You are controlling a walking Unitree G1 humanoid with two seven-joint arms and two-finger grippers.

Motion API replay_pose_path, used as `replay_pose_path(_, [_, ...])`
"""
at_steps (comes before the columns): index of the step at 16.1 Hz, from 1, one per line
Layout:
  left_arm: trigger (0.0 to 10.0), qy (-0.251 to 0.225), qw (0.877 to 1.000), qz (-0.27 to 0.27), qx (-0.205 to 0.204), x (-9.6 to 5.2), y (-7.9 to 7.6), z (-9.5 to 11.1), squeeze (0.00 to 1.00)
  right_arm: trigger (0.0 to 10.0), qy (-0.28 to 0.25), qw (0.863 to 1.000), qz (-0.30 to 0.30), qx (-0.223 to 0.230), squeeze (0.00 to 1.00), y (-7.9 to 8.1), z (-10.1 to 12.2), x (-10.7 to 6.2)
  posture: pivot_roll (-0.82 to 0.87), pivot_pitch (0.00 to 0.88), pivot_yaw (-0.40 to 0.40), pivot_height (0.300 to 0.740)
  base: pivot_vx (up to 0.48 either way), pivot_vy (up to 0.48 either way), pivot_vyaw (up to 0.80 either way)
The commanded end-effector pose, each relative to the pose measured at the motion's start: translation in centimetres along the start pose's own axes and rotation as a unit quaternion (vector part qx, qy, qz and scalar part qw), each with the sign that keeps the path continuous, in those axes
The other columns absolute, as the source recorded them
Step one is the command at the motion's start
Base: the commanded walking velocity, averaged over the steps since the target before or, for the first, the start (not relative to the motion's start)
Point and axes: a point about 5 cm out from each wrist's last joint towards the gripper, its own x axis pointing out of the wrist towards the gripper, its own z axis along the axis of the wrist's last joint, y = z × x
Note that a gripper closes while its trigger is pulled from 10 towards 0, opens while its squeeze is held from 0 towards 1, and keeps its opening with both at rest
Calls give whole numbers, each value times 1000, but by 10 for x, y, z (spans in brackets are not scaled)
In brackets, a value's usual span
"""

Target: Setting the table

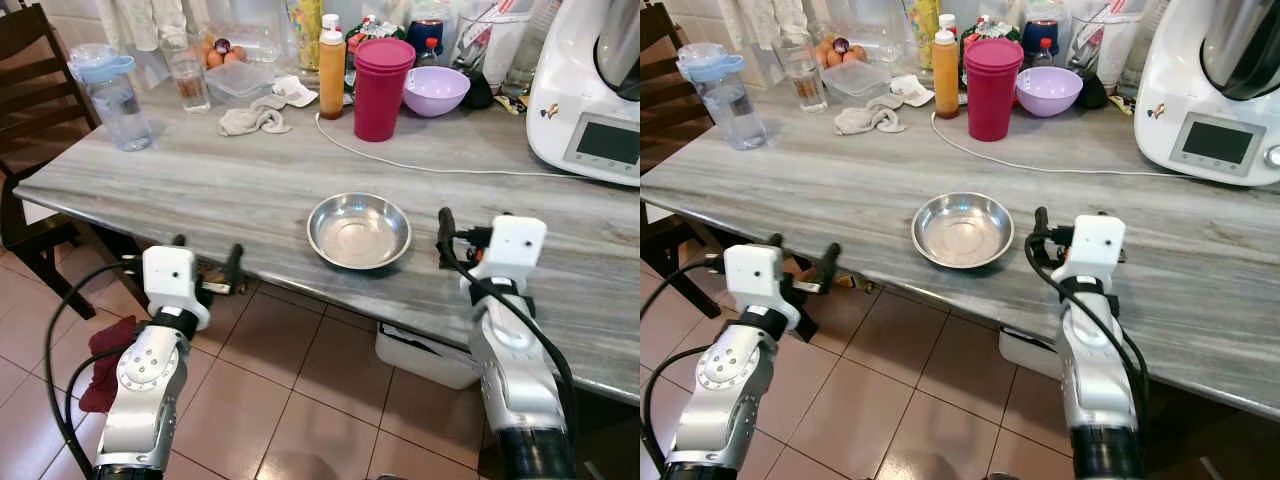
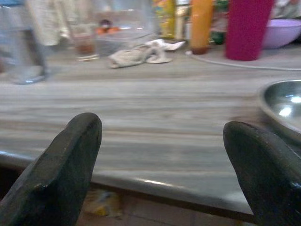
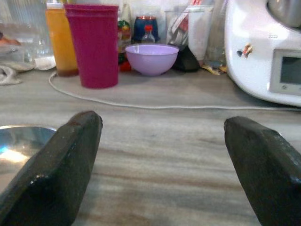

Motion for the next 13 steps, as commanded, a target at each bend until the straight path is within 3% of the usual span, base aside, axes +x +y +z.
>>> replay_pose_path(1, [10000, 15, 1000, 20, 9, -3, 2, -5, 0, 10000, -7, 1000, 9, 1, 1000, 3, 6, -6, -190, 98, 38, 740, 0, 0, 0])
replay_pose_path(2, [10000, 19, 1000, 22, 8, -5, 1, -8, 0, 10000, -3, 1000, 12, 3, 1000, 3, 5, -11, -191, 100, 39, 740, 0, 0, 0])
replay_pose_path(3, [10000, 26, 999, 23, 14, -7, -3, -11, 0, 10000, 8, 1000, 10, 2, 259, 2, 3, -14, -190, 101, 41, 740, 0, 0, 0])
replay_pose_path(4, [10000, 28, 999, 20, 20, -8, -7, -12, 0, 10000, 21, 1000, 15, 1, 0, 3, 2, -17, -192, 103, 43, 740, 0, 0, -431])
replay_pose_path(9, [10000, 32, 999, 28, 32, -6, -10, -11, 0, 10000, 34, 999, 21, 4, 0, 4, 5, -22, -188, 105, 41, 740, 0, 0, -756])
replay_pose_path(13, [10000, 32, 998, 32, 43, -3, -9, -9, 0, 10000, 40, 999, 30, 7, 0, 7, 4, -24, -185, 108, 38, 740, 0, 0, -106])
